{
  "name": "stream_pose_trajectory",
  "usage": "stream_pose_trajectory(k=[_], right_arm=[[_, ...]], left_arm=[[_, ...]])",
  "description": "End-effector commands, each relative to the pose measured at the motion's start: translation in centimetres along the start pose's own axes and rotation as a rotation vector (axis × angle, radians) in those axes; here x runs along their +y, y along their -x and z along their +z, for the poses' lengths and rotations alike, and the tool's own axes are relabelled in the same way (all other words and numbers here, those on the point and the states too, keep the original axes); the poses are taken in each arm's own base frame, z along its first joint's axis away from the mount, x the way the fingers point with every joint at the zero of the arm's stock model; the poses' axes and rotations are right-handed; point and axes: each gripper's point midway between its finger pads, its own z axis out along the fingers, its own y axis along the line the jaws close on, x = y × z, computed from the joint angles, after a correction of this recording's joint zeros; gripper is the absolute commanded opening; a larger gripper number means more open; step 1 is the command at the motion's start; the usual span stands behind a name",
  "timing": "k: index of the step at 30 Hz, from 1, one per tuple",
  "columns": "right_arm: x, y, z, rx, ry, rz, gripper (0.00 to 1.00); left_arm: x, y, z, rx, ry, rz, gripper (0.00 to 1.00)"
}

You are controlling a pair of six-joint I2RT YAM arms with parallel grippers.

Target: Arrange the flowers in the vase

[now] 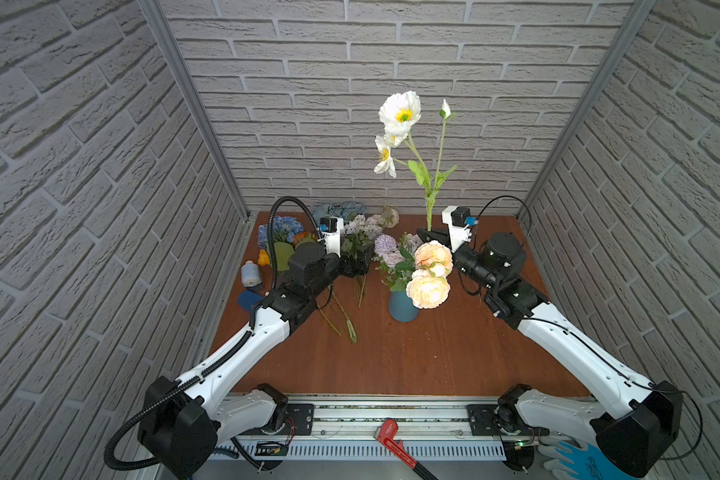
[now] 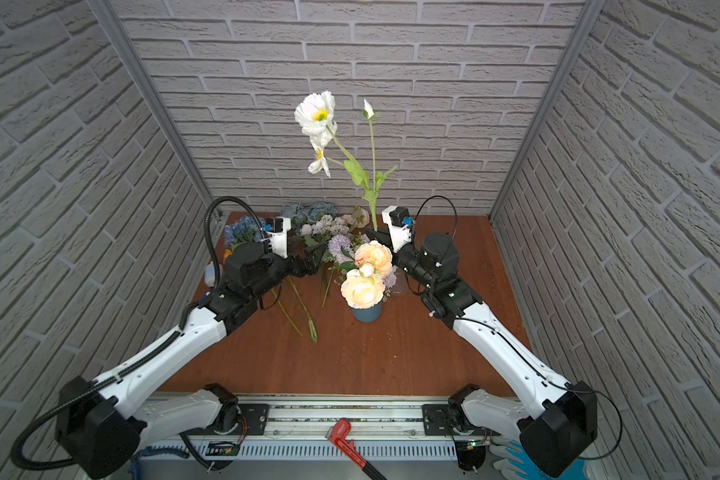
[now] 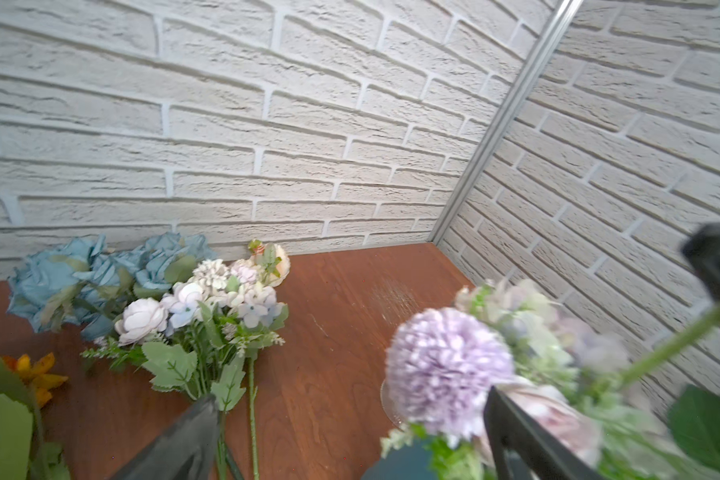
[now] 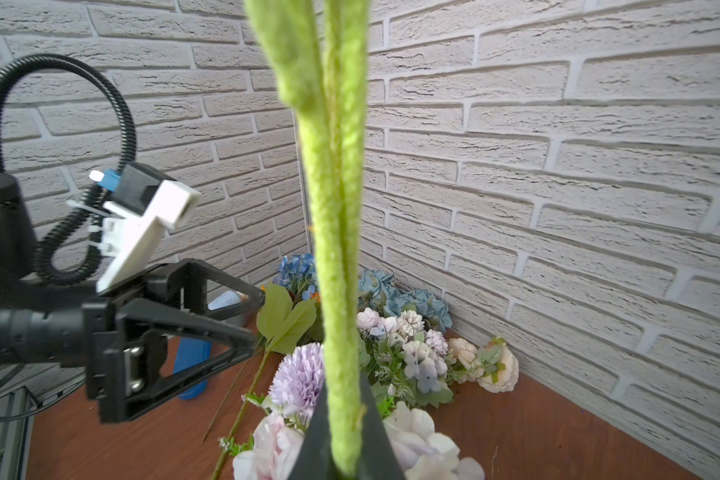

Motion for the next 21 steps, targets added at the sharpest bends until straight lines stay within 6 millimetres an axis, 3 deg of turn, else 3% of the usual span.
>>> stream_pose_trajectory(k=[1, 5, 8, 17, 21], right_arm=[[0.3, -1.9, -0.3, 0.072, 0.001, 0.043, 0.06], [0.2, -0.7, -0.9, 0.051, -0.014, 0.022, 0.06], [-0.2, -0.2, -1.1, 0.049, -0.044, -0.009, 0.06], [-0.9, 1.0, -1.3, 0.034, -0.094, -0.056, 0.06], [-0.5, 1.8, -1.2, 0.018, -0.072, -0.054, 0.06]], left_arm=[[-2.3, -2.5, -0.3, 0.063, -0.039, 0.097, 0.98], [-6.8, -4.2, 0.1, 0.078, -0.139, 0.126, 0.98], [-9.1, -4.2, 0.5, 0.042, -0.168, 0.172, 0.98], [-12.2, -3.1, 1.6, 0.0, -0.234, 0.233, 0.98], [-12.2, -2.7, 2.1, -0.016, -0.212, 0.229, 0.98]])
